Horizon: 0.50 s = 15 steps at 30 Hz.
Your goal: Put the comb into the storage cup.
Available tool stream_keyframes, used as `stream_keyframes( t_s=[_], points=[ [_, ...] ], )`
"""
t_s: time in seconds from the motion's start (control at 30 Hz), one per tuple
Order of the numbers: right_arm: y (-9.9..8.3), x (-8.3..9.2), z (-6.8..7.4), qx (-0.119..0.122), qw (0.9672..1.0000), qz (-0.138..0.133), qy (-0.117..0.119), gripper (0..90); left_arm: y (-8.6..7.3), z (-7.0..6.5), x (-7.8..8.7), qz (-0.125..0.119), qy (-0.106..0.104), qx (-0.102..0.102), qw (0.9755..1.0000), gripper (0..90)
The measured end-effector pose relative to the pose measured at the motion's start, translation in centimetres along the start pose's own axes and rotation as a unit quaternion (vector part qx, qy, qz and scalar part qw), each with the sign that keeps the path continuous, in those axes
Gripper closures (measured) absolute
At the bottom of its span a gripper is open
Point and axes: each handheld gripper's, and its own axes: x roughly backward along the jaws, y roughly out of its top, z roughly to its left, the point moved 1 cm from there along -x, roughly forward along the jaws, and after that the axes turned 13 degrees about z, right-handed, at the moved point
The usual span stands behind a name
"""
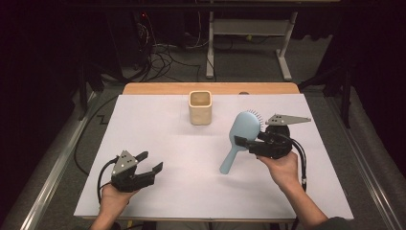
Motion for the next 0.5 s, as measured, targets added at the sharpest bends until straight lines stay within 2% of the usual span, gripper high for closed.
stream_keyframes(
  t_s=[0.2, 0.5],
  points=[
    [0.3, 0.3, -0.4, -0.001, 0.9999, -0.002, -0.01, 54.1, -0.5, 0.4, 0.6, -0.005, 0.012, 0.001, 0.9999, 31.8],
    [0.9, 0.8, -1.0, -0.005, 0.9996, -0.002, -0.027, 54.0, -1.8, 1.2, 0.8, -0.011, 0.02, 0.016, 0.9996, 31.8]
  ],
)
